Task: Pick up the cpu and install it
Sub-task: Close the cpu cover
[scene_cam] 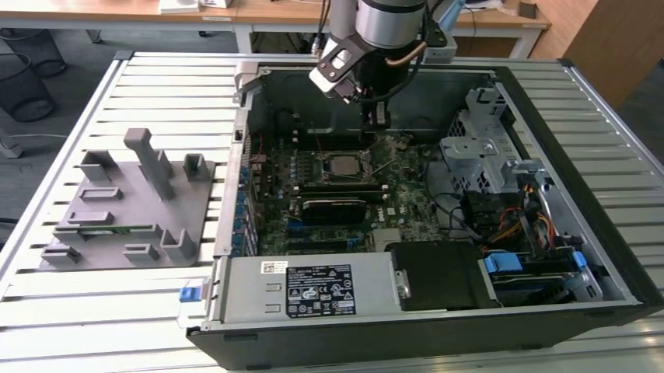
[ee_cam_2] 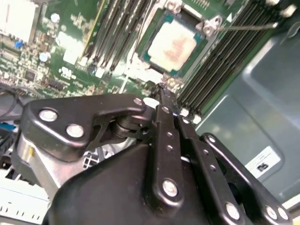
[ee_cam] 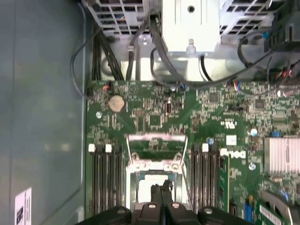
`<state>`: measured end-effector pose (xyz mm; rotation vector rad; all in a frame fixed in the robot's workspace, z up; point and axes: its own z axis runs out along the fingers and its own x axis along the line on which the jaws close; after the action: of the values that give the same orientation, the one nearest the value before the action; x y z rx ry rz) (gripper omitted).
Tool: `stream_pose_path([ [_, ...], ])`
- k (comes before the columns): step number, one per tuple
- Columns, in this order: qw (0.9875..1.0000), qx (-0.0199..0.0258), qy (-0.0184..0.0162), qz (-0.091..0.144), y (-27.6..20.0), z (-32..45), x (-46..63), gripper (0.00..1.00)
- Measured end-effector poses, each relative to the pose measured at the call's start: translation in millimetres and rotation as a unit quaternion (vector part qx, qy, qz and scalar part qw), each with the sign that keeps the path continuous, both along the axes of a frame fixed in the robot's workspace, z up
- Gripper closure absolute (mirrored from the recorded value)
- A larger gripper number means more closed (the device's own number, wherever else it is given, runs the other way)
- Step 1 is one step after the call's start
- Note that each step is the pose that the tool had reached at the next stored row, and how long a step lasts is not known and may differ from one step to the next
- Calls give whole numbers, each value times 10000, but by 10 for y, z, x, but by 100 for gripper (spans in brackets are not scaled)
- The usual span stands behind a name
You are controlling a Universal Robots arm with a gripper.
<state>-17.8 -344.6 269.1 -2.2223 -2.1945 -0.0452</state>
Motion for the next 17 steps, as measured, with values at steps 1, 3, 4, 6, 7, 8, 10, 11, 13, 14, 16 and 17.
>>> stream_pose_path([
  [1, 10000, -3, 6, 1, 0, -3, 26, 89],
  [3, 10000, -4, 24, 2, 0, -7, 91, 89],
  [4, 10000, -3, 40, 2, 0, -10, 120, 89],
  [6, 10000, 2, 49, 3, -3, -10, 150, 89],
  [7, 10000, 11, 53, 3, -2, -11, 168, 89],
  [8, 10000, 12, 58, 2, -2, -8, 177, 89],
  [10, 10000, 13, 60, 3, -2, 3, 181, 89],
  [11, 10000, 14, 60, 6, -3, 2, 181, 89],
  [13, 10000, 12, 62, 62, -11, 3, 229, 89],
  [14, 10000, 12, 64, 62, -11, 2, 256, 89],
  [16, 10000, 13, 71, 62, -11, 1, 307, 89],
  [17, 10000, 13, 74, 61, -11, 0, 331, 89],
])
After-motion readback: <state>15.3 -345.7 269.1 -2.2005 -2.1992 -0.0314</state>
